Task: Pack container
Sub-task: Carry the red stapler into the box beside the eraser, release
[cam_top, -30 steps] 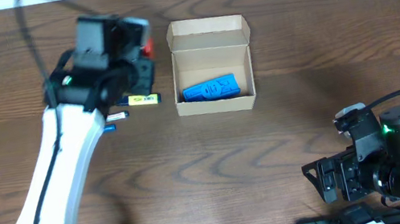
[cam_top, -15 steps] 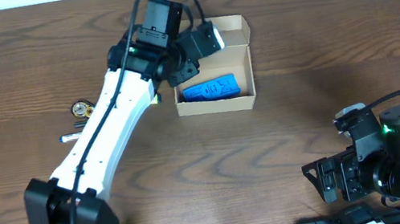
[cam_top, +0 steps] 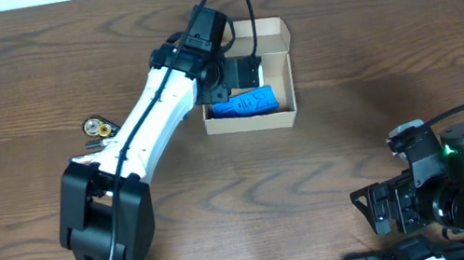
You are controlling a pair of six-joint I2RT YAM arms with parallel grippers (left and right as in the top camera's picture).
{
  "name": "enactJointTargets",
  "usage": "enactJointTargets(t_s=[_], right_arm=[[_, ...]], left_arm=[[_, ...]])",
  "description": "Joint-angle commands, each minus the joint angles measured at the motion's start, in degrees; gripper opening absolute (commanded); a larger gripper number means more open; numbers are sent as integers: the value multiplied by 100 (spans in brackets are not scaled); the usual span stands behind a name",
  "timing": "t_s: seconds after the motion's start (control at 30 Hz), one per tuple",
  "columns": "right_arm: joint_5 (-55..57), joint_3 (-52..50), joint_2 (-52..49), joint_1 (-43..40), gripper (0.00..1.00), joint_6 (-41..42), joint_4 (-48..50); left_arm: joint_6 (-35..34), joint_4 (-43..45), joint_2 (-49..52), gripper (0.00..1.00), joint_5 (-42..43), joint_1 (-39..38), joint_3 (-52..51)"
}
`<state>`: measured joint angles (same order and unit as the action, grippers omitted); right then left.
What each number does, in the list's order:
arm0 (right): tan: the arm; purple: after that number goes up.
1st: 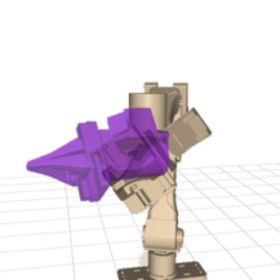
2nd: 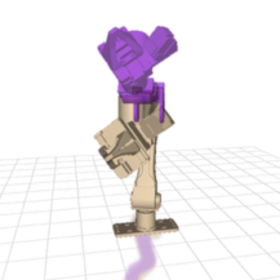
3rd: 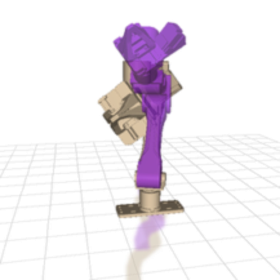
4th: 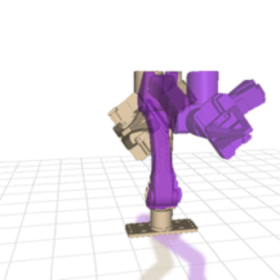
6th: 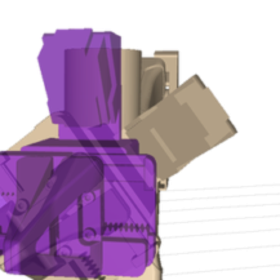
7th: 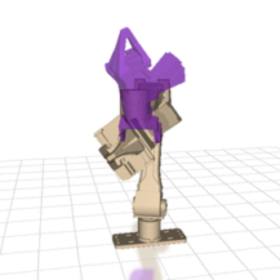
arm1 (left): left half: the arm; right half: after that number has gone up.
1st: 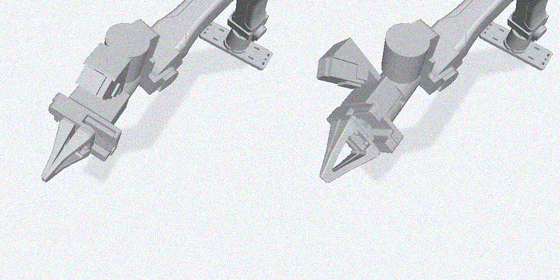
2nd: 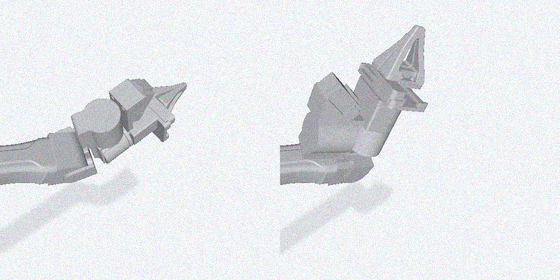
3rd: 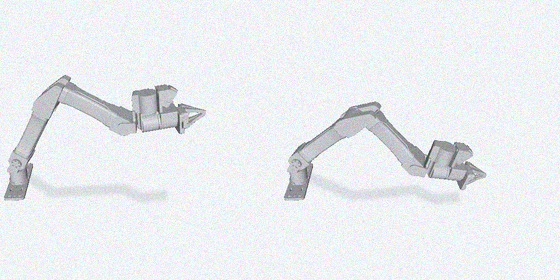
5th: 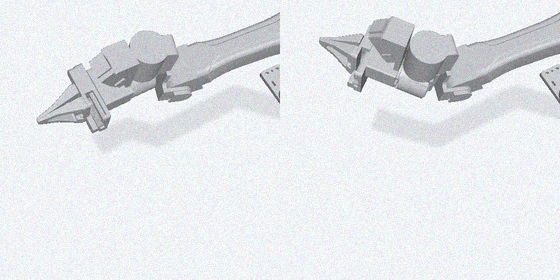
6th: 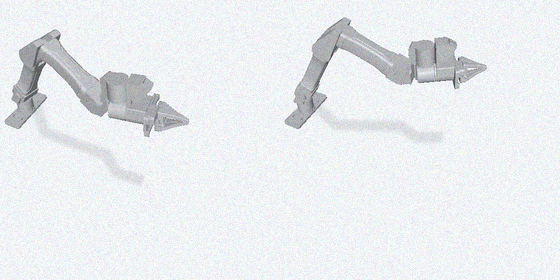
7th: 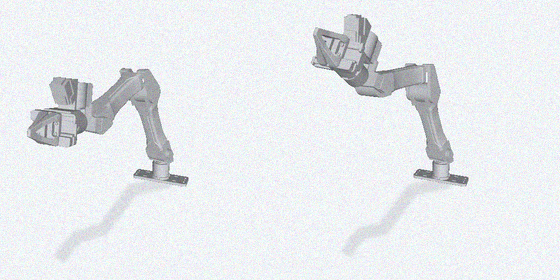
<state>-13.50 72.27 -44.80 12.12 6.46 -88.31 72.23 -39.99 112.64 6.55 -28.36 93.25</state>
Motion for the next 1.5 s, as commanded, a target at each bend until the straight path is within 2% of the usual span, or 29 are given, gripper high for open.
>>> enactJointTargets(t_s=[0.0, 0.57, 0.6, 0.67, 0.93, 1.0, 1.1, 1.3, 1.47], right_arm=[[-22, 68, -11, -46, 99, -79, 2], [-22, 68, -11, -46, 99, -76, 2], [-22, 68, -11, -46, 99, -76, 2], [-22, 68, -11, -46, 99, -79, 2], [-20, 68, -11, -46, 99, -76, 2], [-22, 68, -11, -46, 99, -79, 2], [-22, 68, -11, -46, 99, -79, 2], [-22, 68, -11, -46, 99, -79, 2], [-22, 68, -11, -46, 99, -79, 2]], left_arm=[[258, 76, 105, 6, 17, -33, 151], [254, 595, 675, 7, 50, -61, 151], [251, 610, 695, 9, 42, -61, 151], [232, 625, 708, 26, 33, -61, 151], [81, 708, 704, 49, -103, -61, 151], [-20, 708, 702, 63, -118, -66, 151], [-249, 704, 669, 73, -125, -94, 151], [-715, 570, 400, 74, -122, -249, 153], [-1104, 114, -238, 73, -232, -468, 153]])
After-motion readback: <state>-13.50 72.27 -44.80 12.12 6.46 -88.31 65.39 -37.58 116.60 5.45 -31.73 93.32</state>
